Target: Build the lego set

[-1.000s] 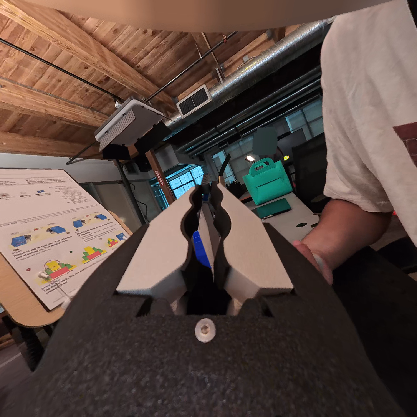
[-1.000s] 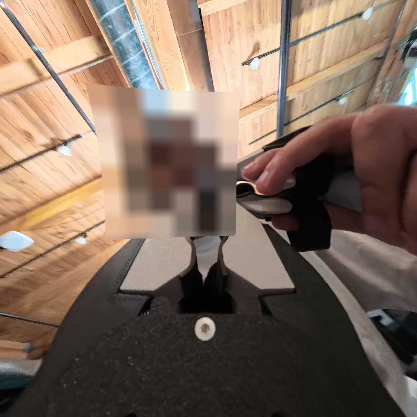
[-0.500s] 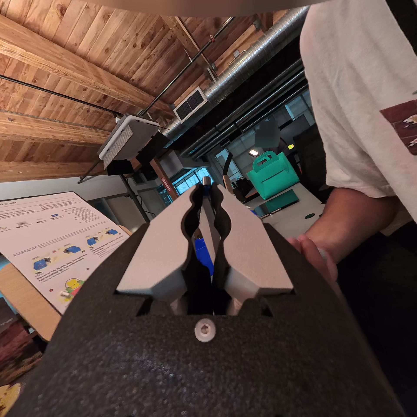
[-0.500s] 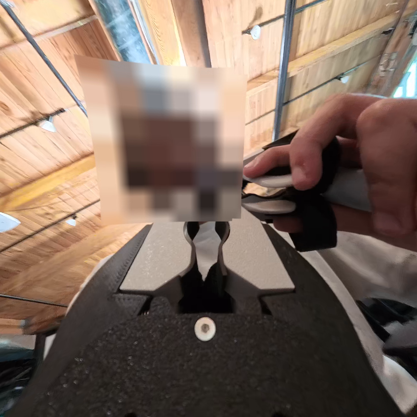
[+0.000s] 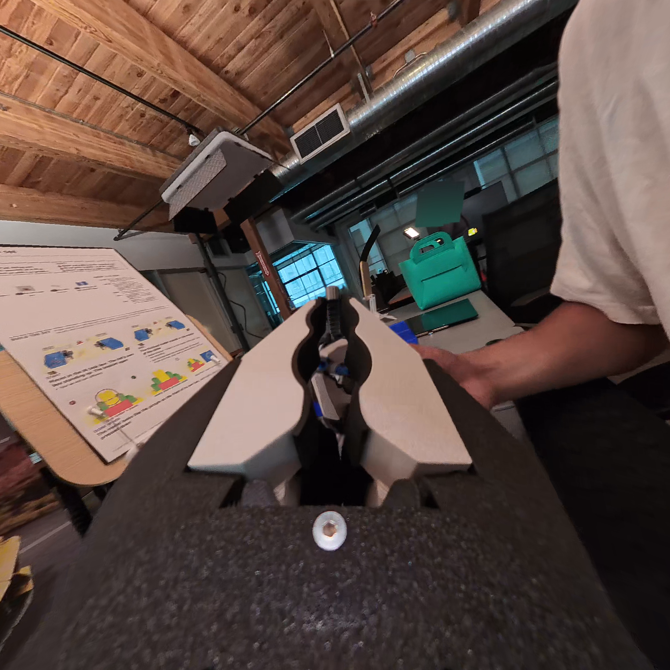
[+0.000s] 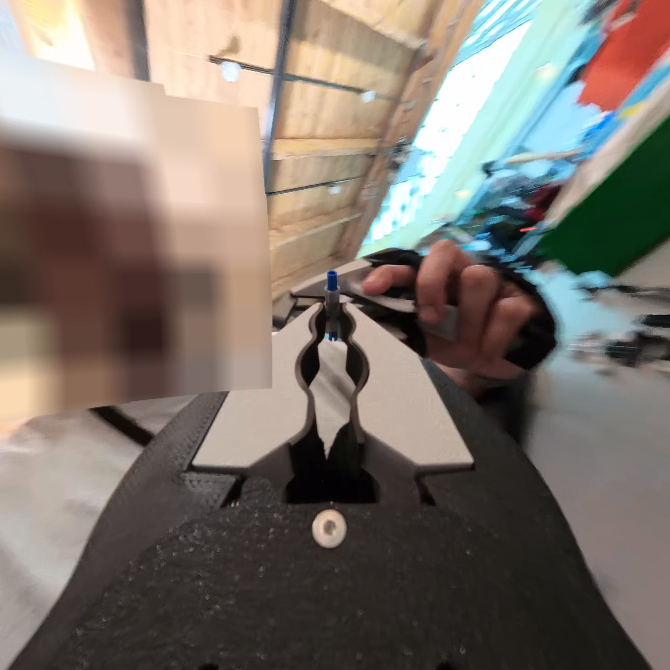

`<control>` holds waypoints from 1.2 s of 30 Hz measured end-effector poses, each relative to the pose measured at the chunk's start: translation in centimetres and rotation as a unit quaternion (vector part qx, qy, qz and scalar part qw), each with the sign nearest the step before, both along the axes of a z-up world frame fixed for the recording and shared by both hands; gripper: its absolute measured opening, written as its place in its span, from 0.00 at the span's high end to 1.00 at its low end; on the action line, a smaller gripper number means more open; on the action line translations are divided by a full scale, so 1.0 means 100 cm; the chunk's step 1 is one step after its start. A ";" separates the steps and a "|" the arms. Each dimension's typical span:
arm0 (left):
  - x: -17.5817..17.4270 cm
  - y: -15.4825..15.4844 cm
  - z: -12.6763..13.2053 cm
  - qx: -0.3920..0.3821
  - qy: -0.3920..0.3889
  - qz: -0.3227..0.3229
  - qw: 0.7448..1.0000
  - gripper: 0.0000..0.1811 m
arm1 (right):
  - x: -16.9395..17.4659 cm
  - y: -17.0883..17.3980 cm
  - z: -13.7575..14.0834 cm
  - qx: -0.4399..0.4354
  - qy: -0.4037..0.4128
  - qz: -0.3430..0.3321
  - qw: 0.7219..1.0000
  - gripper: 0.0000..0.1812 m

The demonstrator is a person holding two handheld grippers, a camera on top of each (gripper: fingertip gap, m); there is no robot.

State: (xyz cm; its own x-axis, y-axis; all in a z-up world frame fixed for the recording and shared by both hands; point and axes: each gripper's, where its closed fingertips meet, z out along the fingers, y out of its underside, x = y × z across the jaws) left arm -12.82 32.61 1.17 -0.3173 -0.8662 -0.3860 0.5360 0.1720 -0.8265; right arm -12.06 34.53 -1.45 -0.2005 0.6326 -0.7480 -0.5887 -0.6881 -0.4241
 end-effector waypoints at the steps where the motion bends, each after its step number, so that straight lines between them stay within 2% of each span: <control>1: 0.002 0.004 -0.002 0.004 0.004 0.007 1.000 0.97 | 0.009 0.006 -0.012 -0.008 -0.066 -0.046 0.997 0.97; 2: 0.005 0.006 -0.009 0.016 0.018 0.013 1.000 0.97 | 0.017 0.009 -0.023 -0.007 -0.139 -0.085 0.987 0.97; 3: 0.009 0.010 -0.016 0.028 0.028 0.025 0.999 0.97 | 0.023 0.005 -0.022 0.012 -0.170 -0.097 0.981 0.97; 4: 0.010 0.013 -0.019 0.030 0.030 0.030 0.999 0.97 | 0.028 -0.001 -0.012 0.031 -0.164 -0.098 0.981 0.97; 6: 0.014 0.015 -0.024 0.024 0.045 0.025 0.998 0.97 | 0.032 -0.001 -0.011 0.028 -0.185 -0.111 0.976 0.97; 9: 0.023 0.019 -0.038 0.046 0.063 0.049 0.996 0.97 | 0.026 -0.009 -0.002 0.041 -0.172 -0.095 0.980 0.97; 13: 0.030 0.018 -0.046 0.054 0.088 0.064 0.993 0.97 | 0.024 -0.003 -0.010 0.032 -0.215 -0.125 0.968 0.97; 18: 0.045 0.028 -0.071 0.098 0.142 0.134 0.976 0.97 | 0.024 0.005 -0.025 0.011 -0.276 -0.152 0.949 0.97; 22: 0.052 0.031 -0.089 0.082 0.204 0.131 0.967 0.97 | 0.027 0.013 -0.039 -0.009 -0.318 -0.171 0.933 0.97; 25: 0.053 0.032 -0.090 0.043 0.223 0.104 0.968 0.97 | 0.034 0.014 -0.038 -0.004 -0.324 -0.186 0.928 0.97; 29: 0.048 0.038 -0.070 -0.002 0.176 0.098 0.980 0.97 | 0.048 0.016 -0.036 -0.019 -0.305 -0.207 0.929 0.97; 33: 0.049 0.035 -0.072 0.062 0.142 0.134 0.979 0.97 | 0.040 0.015 -0.030 -0.002 -0.304 -0.209 0.929 0.97; 36: 0.050 0.033 -0.070 0.099 0.115 0.162 0.975 0.97 | 0.038 0.016 -0.034 0.004 -0.342 -0.220 0.914 0.97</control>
State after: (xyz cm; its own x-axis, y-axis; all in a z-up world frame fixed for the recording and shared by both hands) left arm -7.77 35.92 -5.84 -0.1362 -0.8515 -0.5063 0.2318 0.4695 -0.8519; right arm -8.31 36.15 -4.90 0.5871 0.5452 -0.5984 -0.4033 -0.4440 -0.8001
